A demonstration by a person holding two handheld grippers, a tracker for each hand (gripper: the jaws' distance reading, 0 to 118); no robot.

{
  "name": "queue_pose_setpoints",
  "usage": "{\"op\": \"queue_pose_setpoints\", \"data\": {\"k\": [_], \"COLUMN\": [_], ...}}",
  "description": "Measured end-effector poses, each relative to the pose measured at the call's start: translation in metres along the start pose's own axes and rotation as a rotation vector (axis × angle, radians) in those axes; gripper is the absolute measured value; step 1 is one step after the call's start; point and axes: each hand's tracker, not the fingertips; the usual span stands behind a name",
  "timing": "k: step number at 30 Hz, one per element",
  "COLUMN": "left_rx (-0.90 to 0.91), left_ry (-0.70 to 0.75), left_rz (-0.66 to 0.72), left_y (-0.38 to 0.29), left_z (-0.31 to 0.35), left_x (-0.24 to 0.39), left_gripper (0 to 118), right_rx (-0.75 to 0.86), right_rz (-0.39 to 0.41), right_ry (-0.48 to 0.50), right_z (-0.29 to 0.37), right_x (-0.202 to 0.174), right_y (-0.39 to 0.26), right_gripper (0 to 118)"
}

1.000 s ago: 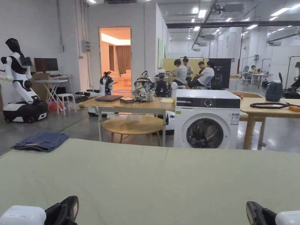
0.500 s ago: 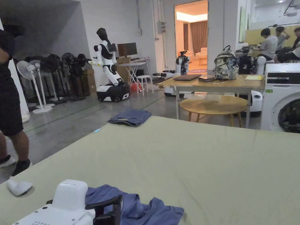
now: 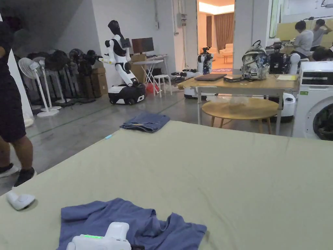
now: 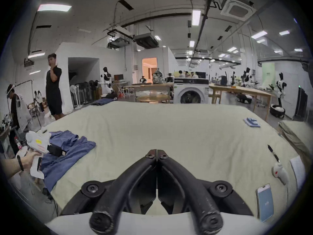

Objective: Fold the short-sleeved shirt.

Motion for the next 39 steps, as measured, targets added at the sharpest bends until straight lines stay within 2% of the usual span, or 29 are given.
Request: {"op": "queue_pose_setpoints", "data": {"k": [1, 2, 3, 4, 7, 8, 10, 12, 13, 15, 20, 24, 27, 29, 32, 36, 39], "left_rx": [0.011, -0.006, -0.011, -0.003, -0.026, -0.038, 0.042, 0.188, 0.215, 0.303, 0.516, 0.529, 0.453, 0.359, 0.154, -0.073, -0.212], "left_ry": [0.021, 0.057, 0.069, 0.056, 0.052, 0.012, -0.085, -0.139, -0.138, -0.146, -0.143, -0.163, -0.298, -0.401, -0.543, -0.825, -0.949], "left_rz": [-0.023, -0.068, -0.115, -0.129, -0.055, -0.002, 0.186, 0.297, 0.311, 0.264, 0.104, -0.069, -0.091, -0.114, -0.221, -0.287, -0.270], "left_y": [0.002, 0.003, 0.005, 0.004, 0.009, 0.013, 0.024, 0.051, 0.067, 0.104, 0.204, 0.243, 0.219, 0.179, 0.101, -0.029, -0.110], "left_z": [0.006, 0.007, 0.007, 0.012, 0.008, 0.016, 0.037, 0.075, 0.089, 0.125, 0.211, 0.213, 0.165, 0.116, 0.046, 0.013, 0.012], "left_x": [0.006, 0.012, 0.016, 0.017, 0.013, 0.006, -0.011, -0.026, -0.029, -0.027, 0.038, 0.120, 0.194, 0.245, 0.327, 0.428, 0.480], "left_gripper": [58, 41, 7, 0, 0, 0, 0, 0, 0, 0, 0, 0, 0, 0, 0, 0, 0], "right_rx": [-0.014, -0.022, -0.029, -0.038, -0.050, -0.051, -0.044, -0.029, -0.021, -0.007, 0.013, 0.035, 0.040, 0.039, 0.042, 0.053, 0.043], "right_rz": [-0.023, -0.047, -0.066, -0.078, -0.093, -0.095, -0.089, -0.096, -0.104, -0.130, -0.165, -0.204, -0.225, -0.229, -0.227, -0.228, -0.239], "right_ry": [-0.005, -0.011, -0.012, -0.012, -0.009, -0.003, 0.000, -0.006, -0.006, -0.019, -0.041, -0.067, -0.091, -0.107, -0.133, -0.224, -0.261], "right_z": [0.000, 0.004, 0.005, 0.004, 0.005, 0.007, 0.013, 0.019, 0.021, 0.026, 0.037, 0.051, 0.061, 0.070, 0.088, 0.115, 0.129], "right_x": [0.004, 0.003, 0.006, 0.009, 0.013, 0.015, 0.018, 0.024, 0.028, 0.035, 0.054, 0.065, 0.068, 0.072, 0.080, 0.090, 0.099], "right_y": [-0.002, 0.000, -0.002, -0.003, -0.008, -0.008, -0.006, -0.004, -0.003, -0.001, -0.007, -0.009, -0.011, -0.013, -0.018, -0.023, -0.025], "right_gripper": [0, 0, 0, 0, 0, 0, 0, 0, 0, 0, 0, 0, 0, 0, 0, 0, 0]}}
